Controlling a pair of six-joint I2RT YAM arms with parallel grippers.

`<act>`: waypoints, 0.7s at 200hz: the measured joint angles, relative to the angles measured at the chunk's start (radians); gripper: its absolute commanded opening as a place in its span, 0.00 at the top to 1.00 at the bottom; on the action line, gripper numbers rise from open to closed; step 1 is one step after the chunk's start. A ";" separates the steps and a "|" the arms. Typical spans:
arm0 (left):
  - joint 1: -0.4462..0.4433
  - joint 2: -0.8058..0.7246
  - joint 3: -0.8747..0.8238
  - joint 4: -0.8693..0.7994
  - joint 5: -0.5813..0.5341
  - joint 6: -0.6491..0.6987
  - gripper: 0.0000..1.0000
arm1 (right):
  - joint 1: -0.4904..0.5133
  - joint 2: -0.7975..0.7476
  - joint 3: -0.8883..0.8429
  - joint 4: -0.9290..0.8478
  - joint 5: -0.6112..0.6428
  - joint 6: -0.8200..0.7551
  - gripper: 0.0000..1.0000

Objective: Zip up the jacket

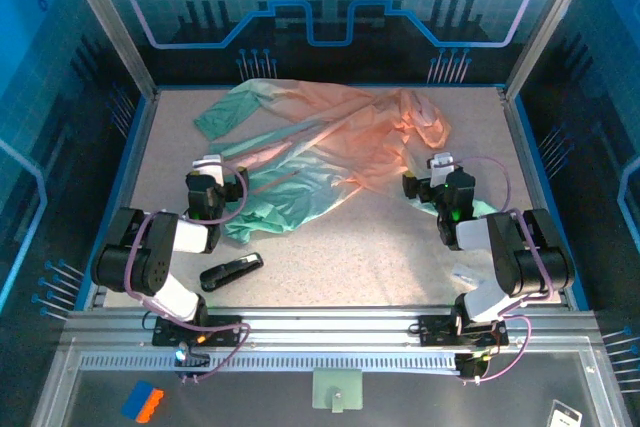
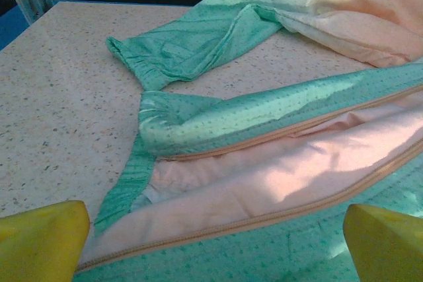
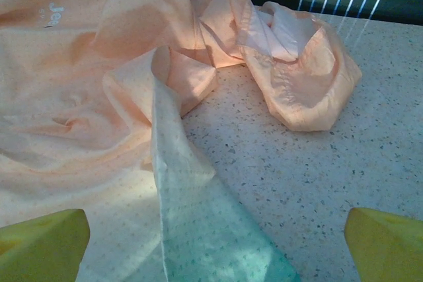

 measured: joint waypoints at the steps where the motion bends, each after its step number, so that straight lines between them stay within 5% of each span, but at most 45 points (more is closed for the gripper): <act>1: 0.000 0.000 0.000 -0.001 0.000 0.000 0.01 | 0.000 0.000 0.000 0.000 0.001 0.000 0.00; 60: -0.039 -0.104 0.002 -0.089 -0.051 0.013 0.01 | 0.062 -0.132 0.004 -0.089 0.066 -0.031 0.00; 105: -0.047 -0.176 0.243 -0.455 -0.079 -0.024 0.06 | 0.103 -0.249 0.133 -0.356 0.103 -0.008 0.00; 140: -0.048 -0.068 0.570 -0.834 -0.021 -0.135 0.16 | 0.163 -0.254 0.297 -0.637 0.162 0.084 0.00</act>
